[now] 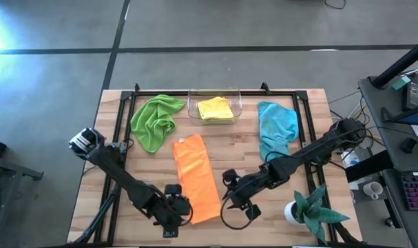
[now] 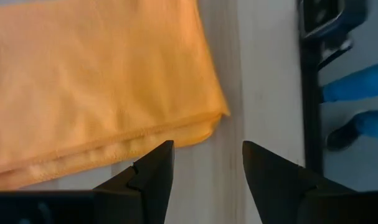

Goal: Fold microfiber towels
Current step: Fold the orange microfiber towel into the transparent bin

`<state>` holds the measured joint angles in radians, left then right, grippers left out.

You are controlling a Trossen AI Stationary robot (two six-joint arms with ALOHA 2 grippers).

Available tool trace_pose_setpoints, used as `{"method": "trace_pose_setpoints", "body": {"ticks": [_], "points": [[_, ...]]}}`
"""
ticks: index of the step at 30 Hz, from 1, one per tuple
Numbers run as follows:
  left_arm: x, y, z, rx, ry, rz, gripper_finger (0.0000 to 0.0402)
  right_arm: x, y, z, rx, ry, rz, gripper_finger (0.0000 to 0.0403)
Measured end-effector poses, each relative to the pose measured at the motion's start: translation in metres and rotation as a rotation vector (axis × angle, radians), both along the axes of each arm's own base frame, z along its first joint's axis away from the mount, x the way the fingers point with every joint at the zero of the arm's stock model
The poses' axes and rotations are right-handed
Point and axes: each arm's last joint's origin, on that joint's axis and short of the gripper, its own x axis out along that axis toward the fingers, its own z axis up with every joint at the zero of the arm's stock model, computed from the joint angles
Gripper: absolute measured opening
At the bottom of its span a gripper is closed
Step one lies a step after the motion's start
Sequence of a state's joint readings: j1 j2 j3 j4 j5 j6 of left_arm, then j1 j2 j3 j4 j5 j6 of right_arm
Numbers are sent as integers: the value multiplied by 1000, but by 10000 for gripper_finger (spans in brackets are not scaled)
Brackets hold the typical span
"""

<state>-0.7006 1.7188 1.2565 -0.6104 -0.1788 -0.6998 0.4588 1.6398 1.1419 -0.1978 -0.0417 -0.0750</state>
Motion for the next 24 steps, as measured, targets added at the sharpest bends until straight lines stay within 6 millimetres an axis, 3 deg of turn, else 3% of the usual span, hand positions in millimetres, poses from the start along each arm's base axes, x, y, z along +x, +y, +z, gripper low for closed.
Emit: {"method": "trace_pose_setpoints", "body": {"ticks": [6, 10, 24], "points": [[9, -10, -12, -77, 1, -39, 175, 0, 0, 0, 8, 5, -27, 162], [13, -14, -15, -38, -48, -139, 175, -1, 2, -1, 34, 22, -39, 162], [22, -20, -50, 90, -4, -207, 175, 13, 28, -48, 63, 96, -54, 162]]}}
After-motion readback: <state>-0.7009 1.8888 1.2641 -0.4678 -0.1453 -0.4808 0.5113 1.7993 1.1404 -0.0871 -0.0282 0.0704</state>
